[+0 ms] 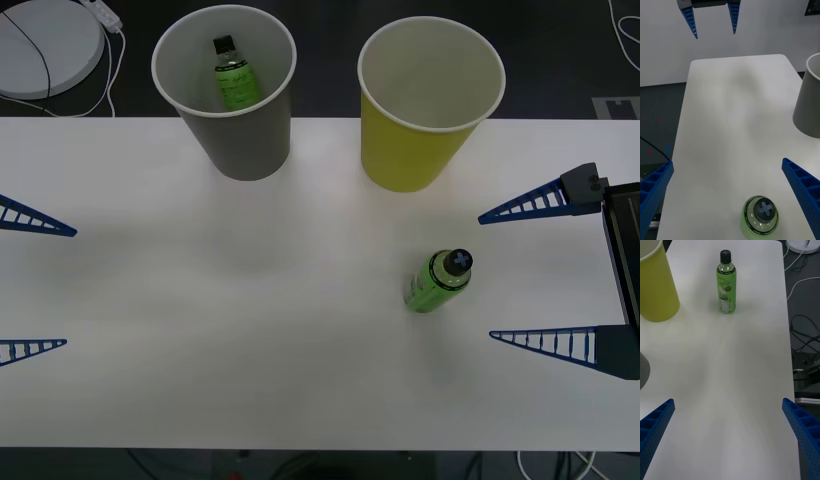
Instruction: Put the can into the green bin and the plastic bottle into the gray bin
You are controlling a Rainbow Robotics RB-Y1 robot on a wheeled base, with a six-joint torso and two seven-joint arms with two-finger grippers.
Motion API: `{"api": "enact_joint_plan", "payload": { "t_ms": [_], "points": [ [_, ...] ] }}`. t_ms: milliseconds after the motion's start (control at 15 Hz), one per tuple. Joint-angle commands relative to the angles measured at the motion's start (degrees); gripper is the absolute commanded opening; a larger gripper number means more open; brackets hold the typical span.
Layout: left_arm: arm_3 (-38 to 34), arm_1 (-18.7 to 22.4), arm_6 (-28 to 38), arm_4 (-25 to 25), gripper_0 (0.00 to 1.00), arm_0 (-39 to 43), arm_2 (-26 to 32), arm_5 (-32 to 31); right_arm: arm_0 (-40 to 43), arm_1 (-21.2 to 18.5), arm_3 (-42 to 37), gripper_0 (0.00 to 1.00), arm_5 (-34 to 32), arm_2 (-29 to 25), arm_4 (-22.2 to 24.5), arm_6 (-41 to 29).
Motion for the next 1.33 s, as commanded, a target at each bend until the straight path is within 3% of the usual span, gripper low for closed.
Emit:
{"api": "enact_joint_plan", "payload": {
  "t_ms": [67,800,1333],
  "points": [
    [0.0,0.0,0.0,0.0,1.0,0.0,0.0,0.0,0.0,0.0,0.0,1.0,0.0,0.0,0.0,0.0],
    [0.0,0.0,0.0,0.0,1.0,0.0,0.0,0.0,1.23,3.34,4.48,1.0,-3.34,0.79,-2.2,1.93],
    [0.0,0.0,0.0,0.0,1.0,0.0,0.0,0.0,13.01,6.06,6.24,1.0,-3.6,-5.45,-2.37,7.21]
  ]
}}
